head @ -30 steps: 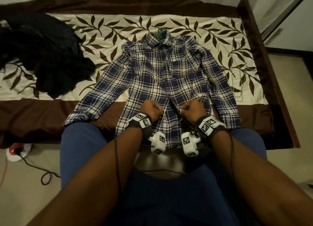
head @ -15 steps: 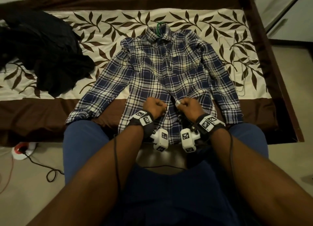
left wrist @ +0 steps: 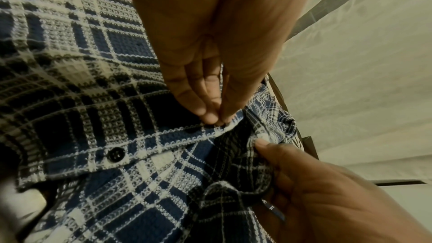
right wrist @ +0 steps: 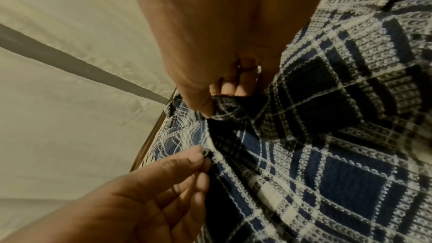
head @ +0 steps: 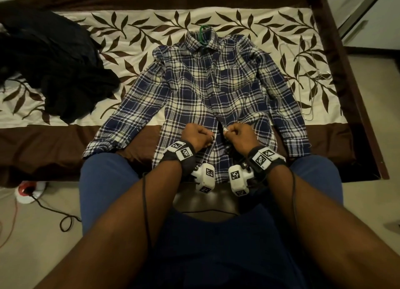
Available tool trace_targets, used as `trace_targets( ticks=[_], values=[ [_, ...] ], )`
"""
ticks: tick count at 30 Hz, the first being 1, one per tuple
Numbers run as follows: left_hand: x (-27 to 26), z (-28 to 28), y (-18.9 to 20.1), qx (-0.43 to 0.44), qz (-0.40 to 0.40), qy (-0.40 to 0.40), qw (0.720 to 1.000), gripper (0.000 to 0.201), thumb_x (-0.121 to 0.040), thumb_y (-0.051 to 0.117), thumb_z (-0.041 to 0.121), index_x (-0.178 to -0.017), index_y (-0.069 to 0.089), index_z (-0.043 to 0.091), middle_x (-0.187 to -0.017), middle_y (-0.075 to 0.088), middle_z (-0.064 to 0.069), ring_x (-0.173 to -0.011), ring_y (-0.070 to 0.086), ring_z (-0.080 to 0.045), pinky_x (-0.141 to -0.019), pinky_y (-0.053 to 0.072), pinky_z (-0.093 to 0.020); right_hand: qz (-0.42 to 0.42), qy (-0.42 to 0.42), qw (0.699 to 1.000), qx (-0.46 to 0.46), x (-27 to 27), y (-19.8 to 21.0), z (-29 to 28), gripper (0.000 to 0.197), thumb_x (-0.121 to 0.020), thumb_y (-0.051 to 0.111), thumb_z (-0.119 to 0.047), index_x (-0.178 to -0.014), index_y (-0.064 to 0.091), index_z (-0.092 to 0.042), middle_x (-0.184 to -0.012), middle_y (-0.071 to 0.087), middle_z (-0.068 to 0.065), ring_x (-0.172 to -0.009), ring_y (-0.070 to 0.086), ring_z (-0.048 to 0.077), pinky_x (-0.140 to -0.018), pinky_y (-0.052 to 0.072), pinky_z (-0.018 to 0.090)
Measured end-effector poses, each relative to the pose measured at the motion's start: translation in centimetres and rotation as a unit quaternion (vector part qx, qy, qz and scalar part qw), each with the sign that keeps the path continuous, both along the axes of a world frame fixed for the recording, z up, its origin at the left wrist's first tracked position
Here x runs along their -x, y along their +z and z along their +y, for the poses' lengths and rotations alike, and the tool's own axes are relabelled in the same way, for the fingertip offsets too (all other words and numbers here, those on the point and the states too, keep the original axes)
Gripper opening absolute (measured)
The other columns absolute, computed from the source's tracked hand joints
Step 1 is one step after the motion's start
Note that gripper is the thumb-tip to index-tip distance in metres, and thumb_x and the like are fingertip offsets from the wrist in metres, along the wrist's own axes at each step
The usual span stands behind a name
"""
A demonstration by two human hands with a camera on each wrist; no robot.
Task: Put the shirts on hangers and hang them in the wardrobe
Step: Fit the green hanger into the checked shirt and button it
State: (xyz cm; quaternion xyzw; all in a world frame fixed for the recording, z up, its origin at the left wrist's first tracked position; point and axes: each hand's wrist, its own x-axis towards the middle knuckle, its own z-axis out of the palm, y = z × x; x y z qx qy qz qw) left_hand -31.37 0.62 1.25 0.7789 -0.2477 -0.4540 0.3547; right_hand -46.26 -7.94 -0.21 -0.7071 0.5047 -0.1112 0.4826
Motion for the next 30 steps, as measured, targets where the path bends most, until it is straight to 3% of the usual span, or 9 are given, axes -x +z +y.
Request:
trace_targets(
  ticks=[3, 7, 14, 16, 19, 23, 26, 28, 30],
  values=[
    [0.0, 0.0, -0.1, 0.008, 0.004, -0.001, 1.000, 0.008, -0.086, 0.070, -0.004, -0.082, 0.073, 0.002, -0.087, 0.074, -0.022, -0.070, 0.065, -0.023, -0.076, 0.059, -0.041, -0.020, 0.024, 0.999, -0.027, -0.3, 0.2, 0.0, 0.018, -0.096, 0.063, -0.017, -0.089, 0.068, -0.001, -0.081, 0.070, 0.014, -0.070, 0.062, 0.018, -0.070, 0.053, 0.032],
    [-0.1, 0.0, -0.4, 0.020, 0.018, 0.000, 1.000, 0.012, -0.085, 0.070, -0.005, -0.078, 0.073, 0.004, -0.084, 0.073, -0.024, -0.069, 0.065, -0.027, -0.075, 0.059, -0.043, -0.043, 0.044, 0.996, -0.059, -0.5, -0.1, -0.2, 0.011, -0.096, 0.064, -0.016, -0.088, 0.070, -0.010, -0.087, 0.073, 0.016, -0.078, 0.069, 0.028, -0.075, 0.059, 0.041],
    [0.0, -0.4, -0.5, 0.022, 0.058, -0.005, 0.998, 0.013, -0.085, 0.068, -0.009, -0.079, 0.072, 0.003, -0.076, 0.070, -0.019, -0.057, 0.064, -0.013, -0.057, 0.053, -0.023, -0.058, 0.062, 0.994, -0.062, -0.6, 0.0, 0.1, 0.011, -0.094, 0.065, -0.007, -0.084, 0.070, -0.010, -0.076, 0.069, 0.008, -0.072, 0.064, 0.020, -0.069, 0.053, 0.029],
    [-0.1, -0.5, -0.5, 0.018, 0.058, -0.006, 0.998, 0.012, -0.085, 0.069, -0.008, -0.079, 0.072, 0.002, -0.076, 0.071, -0.019, -0.058, 0.065, -0.013, -0.057, 0.053, -0.024, -0.058, 0.067, 0.994, -0.062, -0.5, 0.0, 0.1, 0.012, -0.094, 0.064, -0.006, -0.084, 0.070, -0.008, -0.079, 0.069, 0.011, -0.072, 0.063, 0.020, -0.068, 0.052, 0.028],
    [0.0, -0.6, -0.6, 0.015, 0.059, -0.002, 0.998, 0.013, -0.084, 0.071, -0.008, -0.077, 0.072, 0.003, -0.074, 0.071, -0.017, -0.060, 0.066, -0.015, -0.061, 0.055, -0.027, -0.049, 0.062, 0.995, -0.067, -0.4, 0.0, 0.0, 0.009, -0.093, 0.065, -0.005, -0.086, 0.071, -0.007, -0.084, 0.070, 0.016, -0.075, 0.063, 0.022, -0.074, 0.054, 0.034],
    [0.0, -0.9, -0.7, 0.011, 0.054, 0.007, 0.998, 0.014, -0.082, 0.073, -0.008, -0.079, 0.069, 0.006, -0.075, 0.072, -0.016, -0.062, 0.067, -0.019, -0.067, 0.059, -0.034, -0.037, 0.050, 0.996, -0.064, -0.3, -0.3, -0.1, 0.011, -0.087, 0.073, -0.008, -0.082, 0.072, -0.016, -0.086, 0.073, 0.014, -0.081, 0.070, 0.030, -0.080, 0.058, 0.041],
    [0.0, -1.1, -0.5, 0.016, 0.056, -0.007, 0.998, 0.017, -0.084, 0.068, -0.011, -0.084, 0.066, 0.005, -0.074, 0.070, -0.014, -0.063, 0.067, -0.021, -0.064, 0.058, -0.032, -0.024, 0.046, 0.998, -0.041, -0.3, -0.5, 0.0, 0.011, -0.080, 0.080, -0.009, -0.088, 0.073, -0.011, -0.081, 0.073, 0.007, -0.075, 0.070, 0.019, -0.073, 0.058, 0.032],
    [-0.1, -1.3, -0.3, 0.019, 0.057, -0.023, 0.998, 0.018, -0.088, 0.060, -0.014, -0.087, 0.064, 0.004, -0.076, 0.069, -0.016, -0.065, 0.065, -0.022, -0.063, 0.057, -0.031, -0.013, 0.050, 0.999, 0.000, -0.4, -0.6, 0.1, 0.013, -0.078, 0.082, -0.012, -0.088, 0.073, -0.012, -0.076, 0.070, -0.001, -0.066, 0.063, 0.007, -0.065, 0.049, 0.021],
    [-0.2, -1.5, -0.1, 0.016, 0.057, -0.042, 0.997, 0.021, -0.092, 0.051, -0.015, -0.089, 0.062, 0.003, -0.076, 0.068, -0.016, -0.065, 0.064, -0.021, -0.064, 0.055, -0.031, 0.006, 0.061, 0.997, 0.050, -0.4, -0.7, 0.3, 0.013, -0.080, 0.081, -0.017, -0.087, 0.071, -0.016, -0.075, 0.066, -0.007, -0.064, 0.058, 0.002, -0.062, 0.043, 0.017]
  ],
)
